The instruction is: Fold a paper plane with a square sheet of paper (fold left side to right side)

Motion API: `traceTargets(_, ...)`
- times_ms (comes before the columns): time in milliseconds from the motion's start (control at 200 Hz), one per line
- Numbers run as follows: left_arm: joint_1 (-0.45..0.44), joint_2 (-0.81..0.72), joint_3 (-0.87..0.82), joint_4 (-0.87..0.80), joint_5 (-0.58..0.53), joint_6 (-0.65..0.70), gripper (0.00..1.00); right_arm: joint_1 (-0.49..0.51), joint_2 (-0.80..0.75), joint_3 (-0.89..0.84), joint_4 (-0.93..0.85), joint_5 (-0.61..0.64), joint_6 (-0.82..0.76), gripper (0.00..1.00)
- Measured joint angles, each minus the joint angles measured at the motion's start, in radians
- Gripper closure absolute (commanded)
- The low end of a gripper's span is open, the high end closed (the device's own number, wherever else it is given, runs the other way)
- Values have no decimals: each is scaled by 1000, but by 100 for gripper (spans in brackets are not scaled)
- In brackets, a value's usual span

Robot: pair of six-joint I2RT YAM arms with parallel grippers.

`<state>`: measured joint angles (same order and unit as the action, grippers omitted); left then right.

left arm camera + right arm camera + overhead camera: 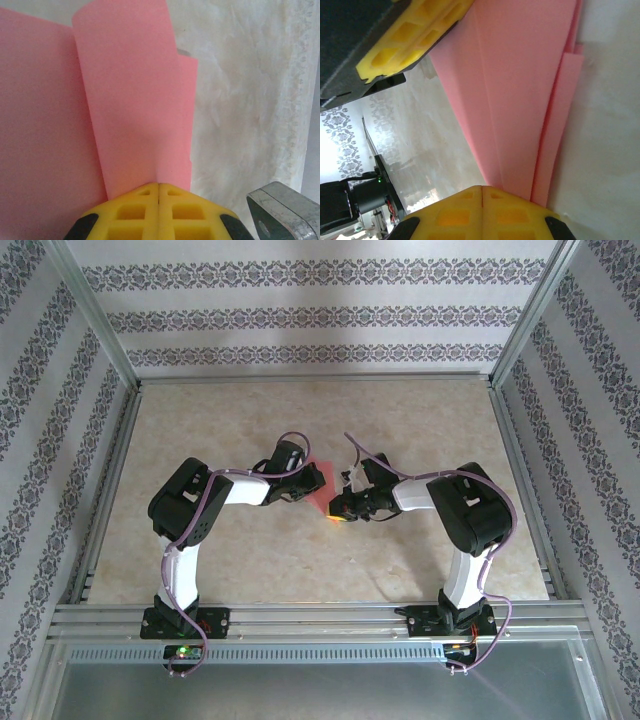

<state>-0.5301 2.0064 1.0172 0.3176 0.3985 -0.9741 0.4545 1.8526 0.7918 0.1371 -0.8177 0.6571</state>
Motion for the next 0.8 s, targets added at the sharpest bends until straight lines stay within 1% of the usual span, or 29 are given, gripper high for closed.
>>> traceTargets(265, 0, -1, 0, 2, 0, 0, 100, 2, -6, 0, -10, 22, -5, 100)
traceTargets(500, 0, -1, 2, 0, -3, 0, 100, 2, -26, 25, -80, 61, -32, 100)
traceTargets(670, 0, -1, 3, -3, -4, 0, 100, 2, -72, 29, -114, 77, -43, 100)
traceTargets(799, 0, -1, 4, -3, -4, 0, 100, 6, -88, 65, -165, 93, -79, 100)
